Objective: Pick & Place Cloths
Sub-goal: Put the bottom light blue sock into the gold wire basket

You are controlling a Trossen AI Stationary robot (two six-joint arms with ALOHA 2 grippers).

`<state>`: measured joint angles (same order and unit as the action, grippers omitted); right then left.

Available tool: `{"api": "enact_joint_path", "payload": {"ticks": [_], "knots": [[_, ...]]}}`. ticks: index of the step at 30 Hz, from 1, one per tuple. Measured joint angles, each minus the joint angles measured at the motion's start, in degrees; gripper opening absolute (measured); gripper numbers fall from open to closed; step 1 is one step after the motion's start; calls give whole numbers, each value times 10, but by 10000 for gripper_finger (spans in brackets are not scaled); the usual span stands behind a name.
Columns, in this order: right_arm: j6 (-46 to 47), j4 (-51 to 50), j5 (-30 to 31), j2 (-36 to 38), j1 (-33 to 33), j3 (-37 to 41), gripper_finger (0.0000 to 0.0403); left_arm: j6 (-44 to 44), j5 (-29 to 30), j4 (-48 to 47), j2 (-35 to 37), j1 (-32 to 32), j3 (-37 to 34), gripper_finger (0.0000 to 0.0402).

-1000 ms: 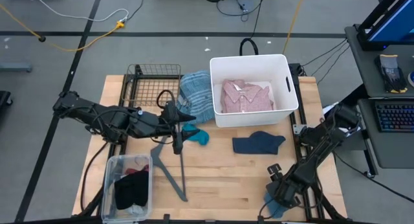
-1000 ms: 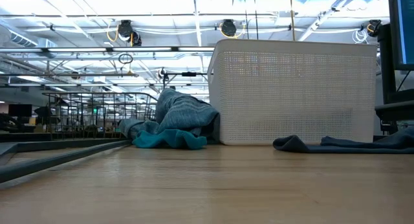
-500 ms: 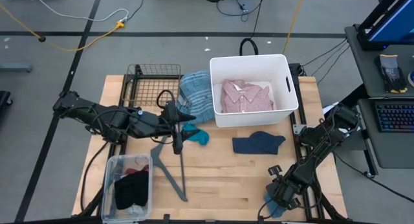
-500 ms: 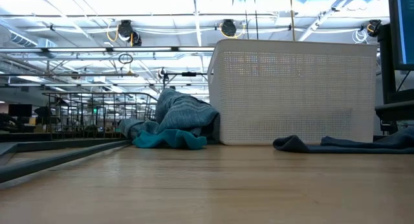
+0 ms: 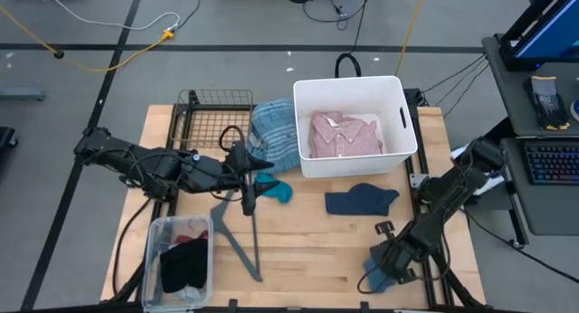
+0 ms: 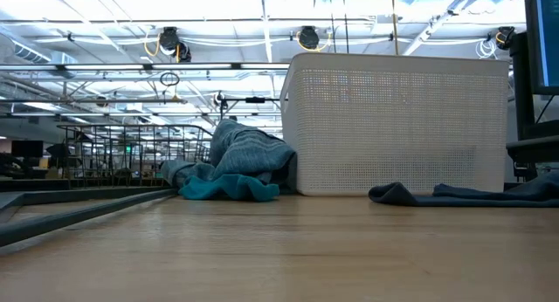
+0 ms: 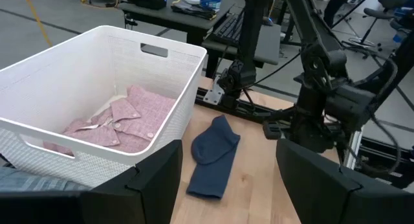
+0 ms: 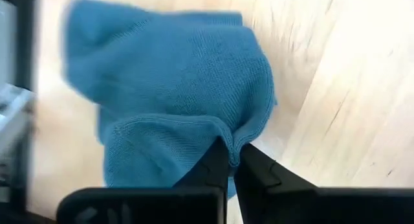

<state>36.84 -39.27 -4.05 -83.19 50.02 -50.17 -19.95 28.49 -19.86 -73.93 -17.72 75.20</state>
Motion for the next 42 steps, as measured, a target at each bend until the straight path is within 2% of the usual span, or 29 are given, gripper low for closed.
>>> {"api": "enact_joint_path", "payload": {"ticks": [10, 17, 23, 35, 42], "knots": [[3, 42, 74, 151, -57, 0, 1, 0, 0, 0, 0, 0, 0, 255], [-73, 193, 103, 239, -92, 0, 1, 3, 0, 0, 0, 0, 0, 255], [-195, 329, 102, 283, -111, 0, 1, 3, 0, 0, 0, 0, 0, 255], [-539, 491, 100, 331, -115, 0, 0, -1, -2, 10, 0, 0, 0, 255], [-706, 550, 100, 340, -115, 0, 0, -17, -85, 64, 0, 0, 0, 255]]}}
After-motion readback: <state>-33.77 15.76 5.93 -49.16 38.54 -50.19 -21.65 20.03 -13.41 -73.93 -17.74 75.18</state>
